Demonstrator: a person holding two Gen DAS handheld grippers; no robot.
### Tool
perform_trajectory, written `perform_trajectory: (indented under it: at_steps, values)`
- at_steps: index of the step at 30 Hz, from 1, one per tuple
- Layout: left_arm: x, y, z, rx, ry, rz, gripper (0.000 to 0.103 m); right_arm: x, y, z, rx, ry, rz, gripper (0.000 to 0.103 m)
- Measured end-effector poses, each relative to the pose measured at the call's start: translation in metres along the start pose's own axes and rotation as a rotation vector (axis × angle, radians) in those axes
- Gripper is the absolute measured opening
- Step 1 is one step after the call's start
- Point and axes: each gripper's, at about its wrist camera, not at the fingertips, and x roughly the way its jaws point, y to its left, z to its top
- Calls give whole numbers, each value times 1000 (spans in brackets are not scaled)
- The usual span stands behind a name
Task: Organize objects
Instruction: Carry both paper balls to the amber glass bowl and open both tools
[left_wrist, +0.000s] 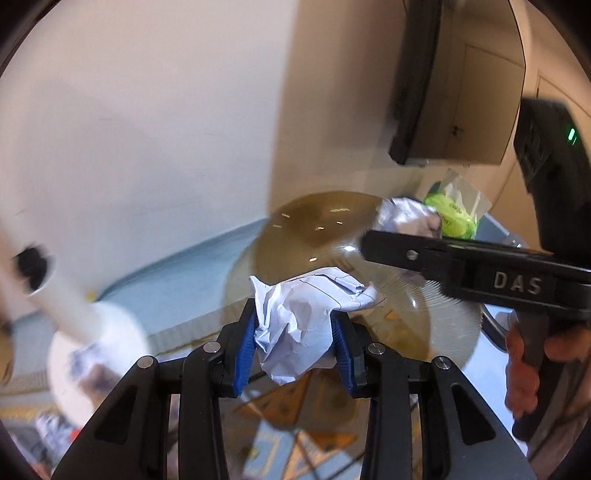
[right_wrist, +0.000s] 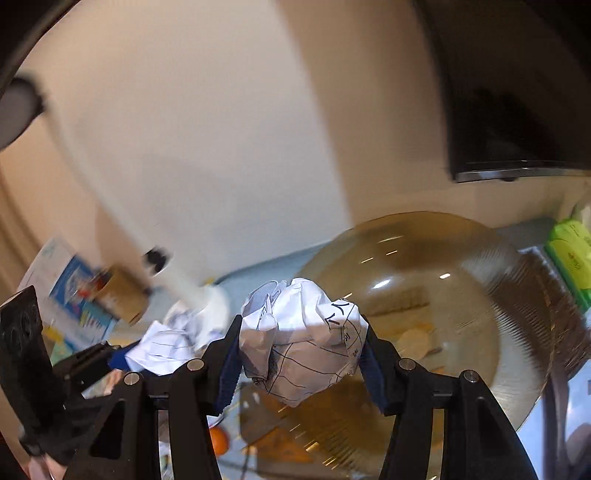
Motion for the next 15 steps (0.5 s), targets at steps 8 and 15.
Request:
perform_trajectory:
  at_steps: [8,15]
  values:
    - [53,-17,-2,-27,104,-24,102,29,-41,20,86,46,-119,103]
    - [19,-10,-14,-41,55,1,102,15,-43,17,137,4,-97,103]
